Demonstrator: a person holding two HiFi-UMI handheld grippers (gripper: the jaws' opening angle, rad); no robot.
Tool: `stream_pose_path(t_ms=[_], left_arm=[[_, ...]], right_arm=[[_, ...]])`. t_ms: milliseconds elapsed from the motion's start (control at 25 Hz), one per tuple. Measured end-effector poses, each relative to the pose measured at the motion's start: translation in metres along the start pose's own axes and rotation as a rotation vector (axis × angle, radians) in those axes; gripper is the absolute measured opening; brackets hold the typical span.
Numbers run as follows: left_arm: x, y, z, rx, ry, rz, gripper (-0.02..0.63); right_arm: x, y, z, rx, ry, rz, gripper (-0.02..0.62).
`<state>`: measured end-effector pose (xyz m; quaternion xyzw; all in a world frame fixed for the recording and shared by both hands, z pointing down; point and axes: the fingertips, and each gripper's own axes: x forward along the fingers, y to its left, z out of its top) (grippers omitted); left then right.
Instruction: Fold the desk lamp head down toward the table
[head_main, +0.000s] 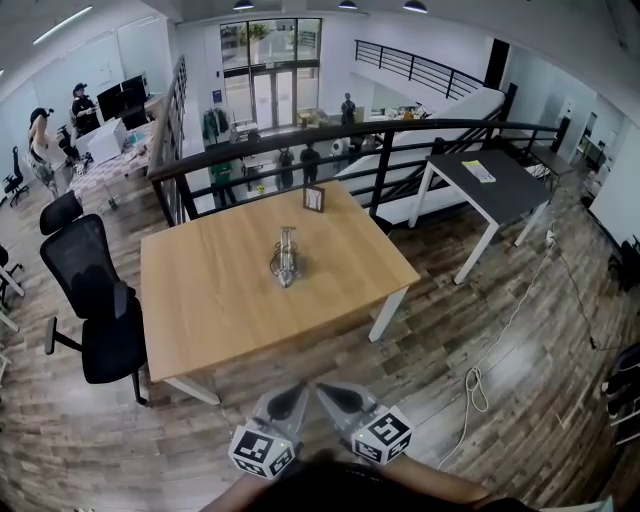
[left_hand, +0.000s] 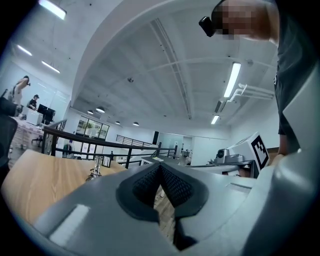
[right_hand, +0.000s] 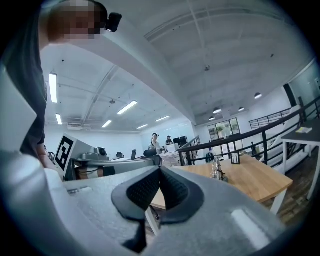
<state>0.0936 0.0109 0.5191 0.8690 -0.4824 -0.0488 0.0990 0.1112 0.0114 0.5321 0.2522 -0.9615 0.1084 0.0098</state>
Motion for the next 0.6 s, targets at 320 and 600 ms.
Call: stream_pose_path(t_ms=[320,600], left_arm=[[0.007,-0.011,-0.001,0.008,0.007,-0.02,0.002],[0.006,-0.018,0.004,0.017,0.002,-0.021,0.002]], right_arm=[[-0.01,-0.005,0.001,0.006,-0.009,-0.014,0.003],[-0.017,-0.005,0.004,0.008,-0.016,-0.022,0.003]])
